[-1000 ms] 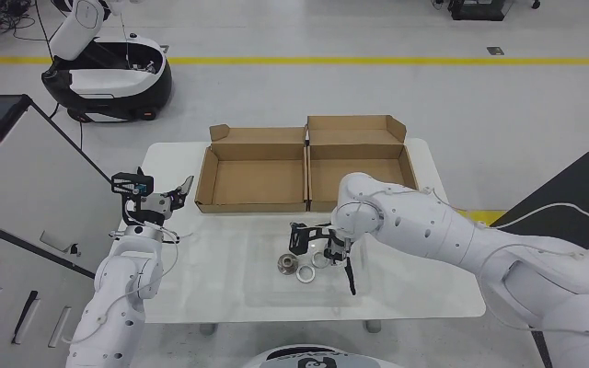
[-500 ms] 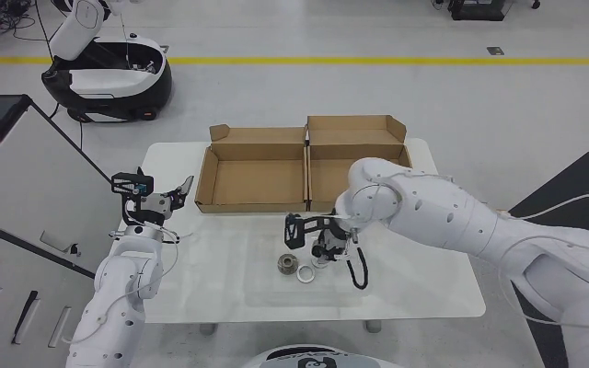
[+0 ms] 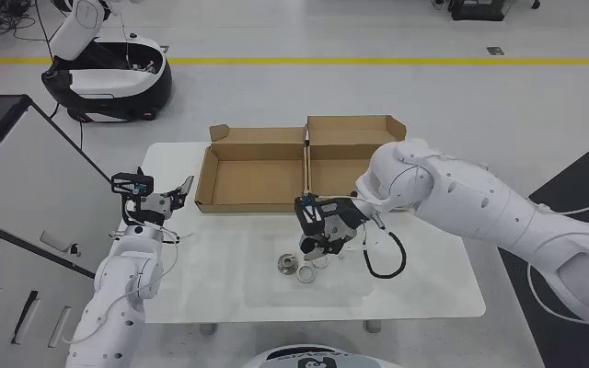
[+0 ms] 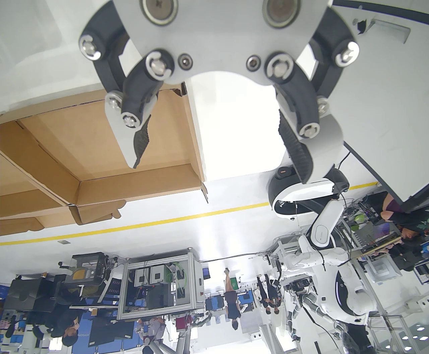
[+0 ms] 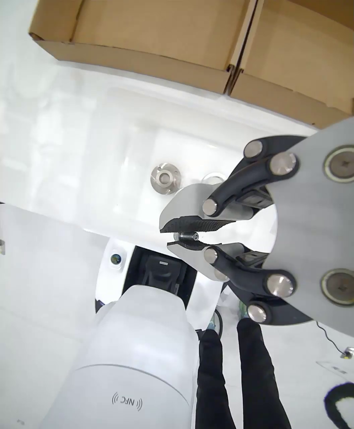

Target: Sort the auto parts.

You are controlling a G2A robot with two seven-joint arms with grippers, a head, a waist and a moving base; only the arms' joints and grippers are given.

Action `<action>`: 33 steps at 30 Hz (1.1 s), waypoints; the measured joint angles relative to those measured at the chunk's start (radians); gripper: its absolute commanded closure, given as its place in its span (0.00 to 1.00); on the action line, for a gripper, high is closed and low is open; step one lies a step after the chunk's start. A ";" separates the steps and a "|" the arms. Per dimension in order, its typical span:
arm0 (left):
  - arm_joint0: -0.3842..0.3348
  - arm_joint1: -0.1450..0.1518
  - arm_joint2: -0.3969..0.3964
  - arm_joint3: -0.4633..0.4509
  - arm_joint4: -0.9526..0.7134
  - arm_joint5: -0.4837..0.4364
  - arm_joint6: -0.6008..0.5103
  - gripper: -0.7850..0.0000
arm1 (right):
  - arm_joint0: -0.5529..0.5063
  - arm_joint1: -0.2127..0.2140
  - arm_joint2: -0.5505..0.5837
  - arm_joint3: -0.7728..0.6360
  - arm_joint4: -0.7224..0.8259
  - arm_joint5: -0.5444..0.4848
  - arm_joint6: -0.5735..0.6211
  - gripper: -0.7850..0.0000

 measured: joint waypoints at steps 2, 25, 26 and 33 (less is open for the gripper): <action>0.000 0.000 0.000 0.000 0.000 0.000 0.000 0.00 | 0.001 0.012 0.004 0.012 -0.002 -0.037 -0.037 1.00; 0.000 0.000 0.000 0.000 0.000 0.000 0.000 0.00 | -0.152 0.146 0.292 -0.192 -0.124 -0.059 -0.528 1.00; 0.000 0.000 0.000 0.000 0.000 0.000 0.000 0.00 | -0.156 0.146 0.294 -0.204 -0.143 -0.059 -0.556 1.00; 0.000 0.000 0.000 0.000 0.000 0.000 0.000 0.00 | -0.148 0.147 0.284 -0.211 -0.211 -0.059 -0.547 1.00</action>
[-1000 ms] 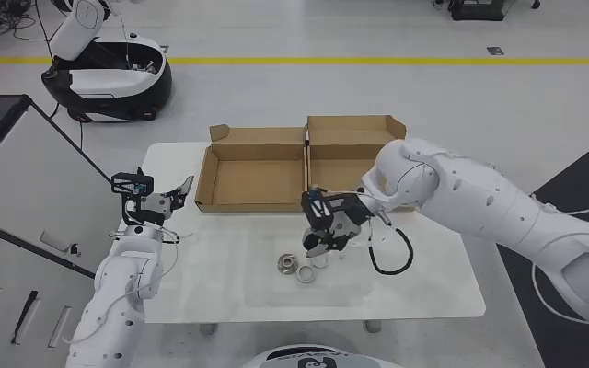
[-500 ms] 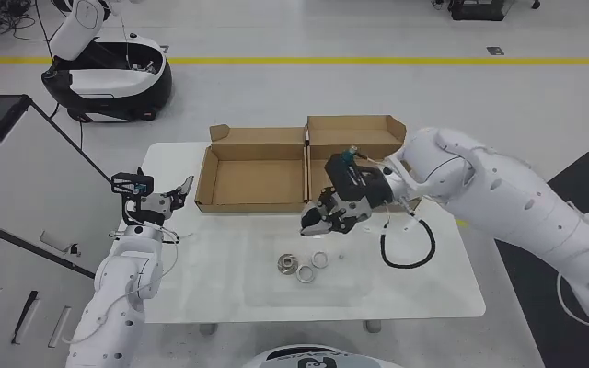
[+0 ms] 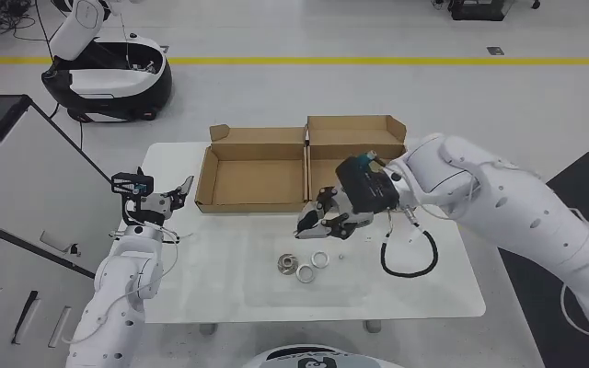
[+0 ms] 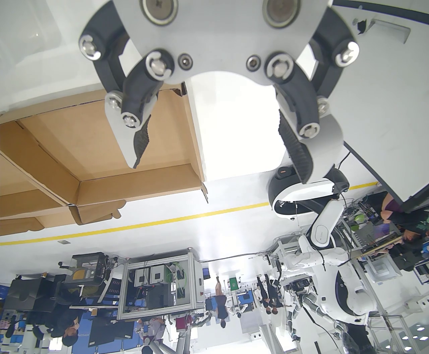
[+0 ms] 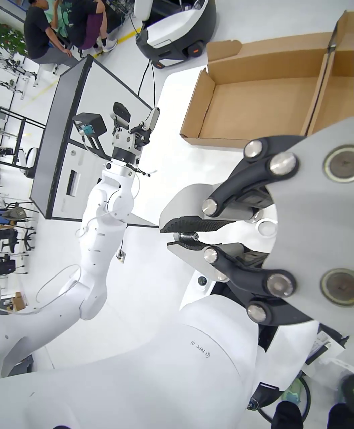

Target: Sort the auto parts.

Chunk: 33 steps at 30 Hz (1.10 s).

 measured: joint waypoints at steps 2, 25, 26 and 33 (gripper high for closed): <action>0.000 0.000 0.000 0.000 0.000 0.000 0.000 0.00 | 0.000 0.000 0.000 0.000 0.001 0.000 -0.001 1.00; 0.000 0.000 0.000 0.000 0.000 0.000 0.000 0.00 | -0.173 0.057 0.238 -0.079 0.115 0.000 -0.234 1.00; 0.000 0.000 0.000 0.000 0.000 0.000 0.000 0.00 | -0.180 0.058 0.246 -0.091 0.123 0.000 -0.250 1.00; 0.000 0.000 0.000 0.000 0.000 0.000 0.000 0.00 | -0.212 0.044 0.292 -0.177 0.194 0.000 -0.377 1.00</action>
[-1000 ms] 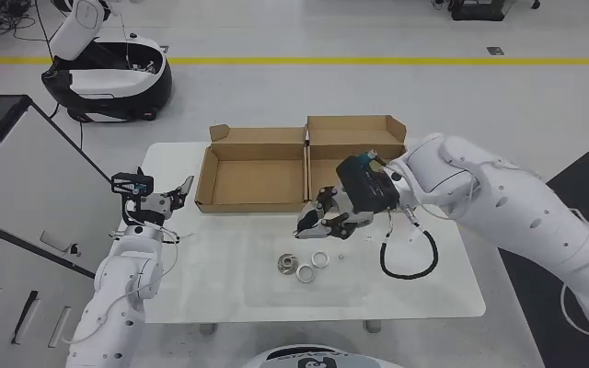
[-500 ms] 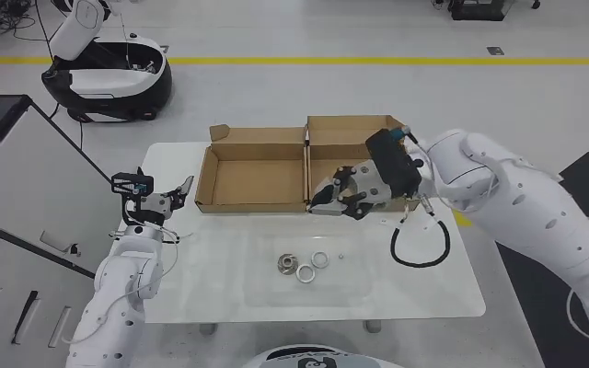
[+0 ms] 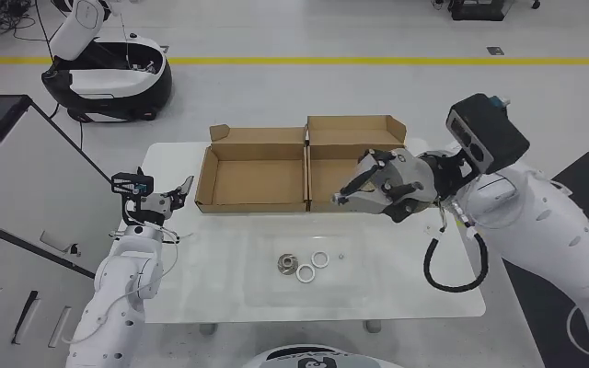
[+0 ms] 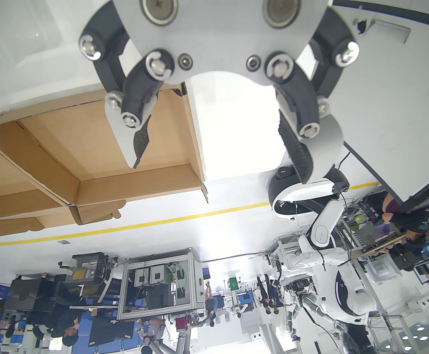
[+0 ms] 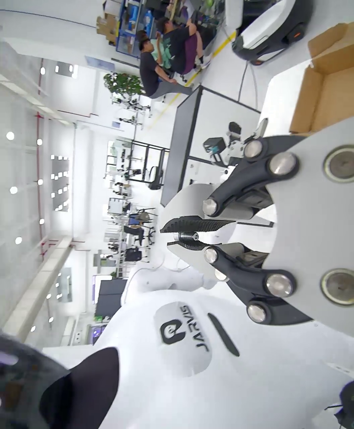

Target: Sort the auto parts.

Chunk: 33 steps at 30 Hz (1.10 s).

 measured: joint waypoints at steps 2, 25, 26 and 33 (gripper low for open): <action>0.000 0.000 0.000 0.000 0.000 0.000 0.000 0.00 | -0.004 -0.008 0.007 -0.020 0.018 0.000 -0.035 1.00; 0.000 0.000 0.000 0.000 0.000 0.000 0.000 0.00 | 0.005 -0.098 -0.007 -0.005 -0.018 0.000 0.018 1.00; 0.000 0.000 0.000 0.000 0.000 0.000 0.000 0.00 | 0.006 -0.099 -0.008 -0.005 -0.010 0.000 0.028 1.00; 0.000 0.000 0.000 0.000 0.000 0.000 0.000 0.00 | 0.008 -0.113 -0.004 -0.022 0.056 0.000 0.063 1.00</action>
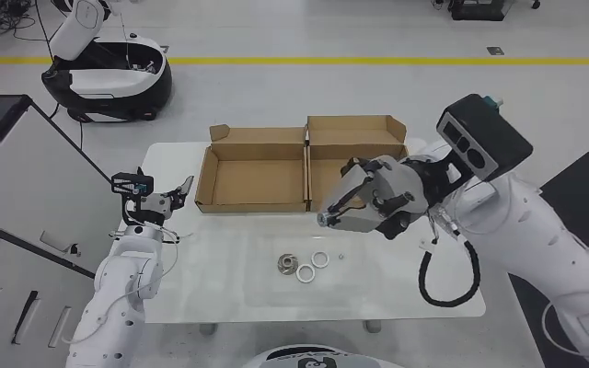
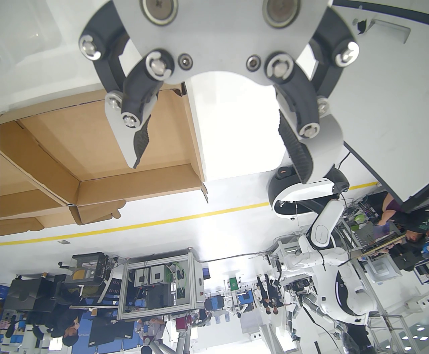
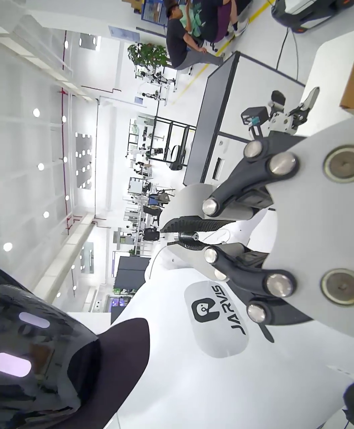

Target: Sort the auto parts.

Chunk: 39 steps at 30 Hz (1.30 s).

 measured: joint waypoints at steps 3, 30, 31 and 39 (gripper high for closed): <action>0.000 0.000 0.000 0.000 0.000 0.000 0.000 0.00 | -0.009 -0.010 0.009 -0.017 0.038 0.000 -0.013 1.00; 0.000 0.000 0.000 0.000 0.000 0.000 0.000 0.00 | -0.135 -0.140 0.113 0.010 0.090 0.000 0.057 1.00; 0.000 0.000 0.000 0.000 0.000 0.000 0.000 0.00 | -0.136 -0.141 0.116 0.017 0.089 0.000 0.075 1.00; 0.000 0.000 0.000 0.000 0.000 0.000 0.000 0.00 | -0.158 -0.155 0.143 0.028 0.135 0.000 0.157 1.00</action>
